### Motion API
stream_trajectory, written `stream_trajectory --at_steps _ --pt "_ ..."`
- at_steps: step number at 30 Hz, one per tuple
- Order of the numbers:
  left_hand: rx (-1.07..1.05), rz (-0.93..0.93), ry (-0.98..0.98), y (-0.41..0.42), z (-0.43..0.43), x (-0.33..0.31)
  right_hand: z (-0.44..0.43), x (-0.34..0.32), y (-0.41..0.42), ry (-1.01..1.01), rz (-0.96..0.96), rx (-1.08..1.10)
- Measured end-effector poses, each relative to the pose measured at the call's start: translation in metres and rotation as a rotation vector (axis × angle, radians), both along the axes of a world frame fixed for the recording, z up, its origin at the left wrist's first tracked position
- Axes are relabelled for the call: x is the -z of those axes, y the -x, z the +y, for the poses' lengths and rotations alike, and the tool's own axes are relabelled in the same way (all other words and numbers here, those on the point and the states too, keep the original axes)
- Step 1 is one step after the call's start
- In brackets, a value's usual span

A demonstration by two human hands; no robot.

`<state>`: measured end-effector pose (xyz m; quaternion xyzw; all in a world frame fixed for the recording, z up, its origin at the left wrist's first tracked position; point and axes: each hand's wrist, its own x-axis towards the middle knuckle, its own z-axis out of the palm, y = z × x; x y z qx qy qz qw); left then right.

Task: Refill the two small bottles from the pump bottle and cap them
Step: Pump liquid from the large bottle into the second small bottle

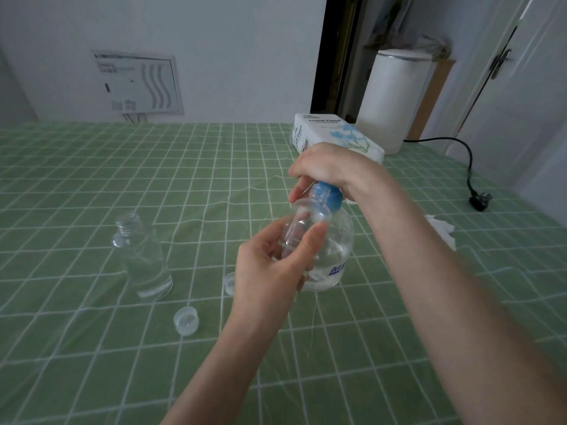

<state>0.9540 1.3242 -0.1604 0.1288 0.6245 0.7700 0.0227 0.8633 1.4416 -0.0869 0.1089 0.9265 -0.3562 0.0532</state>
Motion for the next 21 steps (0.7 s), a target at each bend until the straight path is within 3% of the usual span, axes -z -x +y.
stream_trajectory --at_steps 9,21 --pt "0.019 0.013 -0.013 0.001 -0.001 -0.003 0.002 -0.014 -0.001 -0.105 0.033 -0.033" --pt "0.006 0.032 0.016 0.000 -0.001 -0.001 0.001 -0.002 0.003 -0.039 -0.008 -0.029"
